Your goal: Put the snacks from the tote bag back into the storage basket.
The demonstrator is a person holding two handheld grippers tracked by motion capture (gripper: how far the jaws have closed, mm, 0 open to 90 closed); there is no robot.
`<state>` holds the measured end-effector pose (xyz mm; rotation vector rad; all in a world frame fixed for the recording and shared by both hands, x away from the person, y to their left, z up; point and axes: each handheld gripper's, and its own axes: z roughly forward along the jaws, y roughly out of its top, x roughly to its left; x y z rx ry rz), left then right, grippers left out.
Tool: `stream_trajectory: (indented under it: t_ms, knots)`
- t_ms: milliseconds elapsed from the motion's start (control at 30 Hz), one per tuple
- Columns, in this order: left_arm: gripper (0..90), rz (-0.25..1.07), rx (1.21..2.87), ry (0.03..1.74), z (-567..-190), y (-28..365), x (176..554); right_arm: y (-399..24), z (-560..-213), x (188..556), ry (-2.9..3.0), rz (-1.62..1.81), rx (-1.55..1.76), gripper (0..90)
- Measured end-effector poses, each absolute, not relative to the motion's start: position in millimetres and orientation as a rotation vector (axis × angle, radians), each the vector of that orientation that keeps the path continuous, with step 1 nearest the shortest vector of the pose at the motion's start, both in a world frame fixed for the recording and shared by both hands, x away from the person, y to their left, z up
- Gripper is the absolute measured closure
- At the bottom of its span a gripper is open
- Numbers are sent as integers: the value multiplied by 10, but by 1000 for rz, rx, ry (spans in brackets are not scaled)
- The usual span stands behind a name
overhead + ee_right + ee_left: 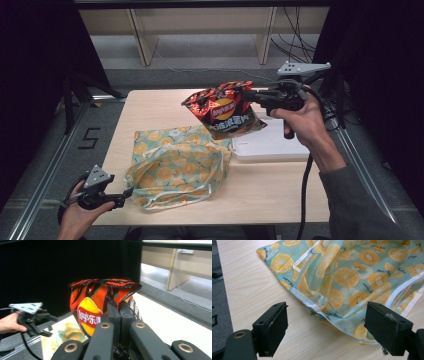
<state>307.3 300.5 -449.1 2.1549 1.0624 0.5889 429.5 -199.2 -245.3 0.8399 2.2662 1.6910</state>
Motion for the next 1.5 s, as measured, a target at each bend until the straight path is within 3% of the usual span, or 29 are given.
stream_trajectory:
  t_ms: [133, 433, 467, 500, 1467, 1500]
  knots:
    - [179, 579, 2102, 1107, -4512, 2978, 3060, -2182, -2551, 4357, 2241, 1666, 889, 900]
    - [179, 593, 2147, 1046, -4514, 3018, 3110, -2512, -2878, 4525, 2208, 1618, 1029, 900]
    - [179, 591, 2073, 1121, -4544, 2978, 3086, -2542, -2909, 4535, 2200, 1609, 1038, 900]
    - [179, 588, 2139, 1061, -4518, 3023, 3107, -2571, -2950, 4557, 2199, 1612, 1026, 900]
    - [179, 582, 2145, 1071, -4554, 3016, 3129, -2983, -3725, 4743, 2118, 1599, 1416, 897]
    - [179, 561, 2085, 1155, -4574, 2974, 3091, -3003, -3743, 4755, 2110, 1584, 1447, 895]
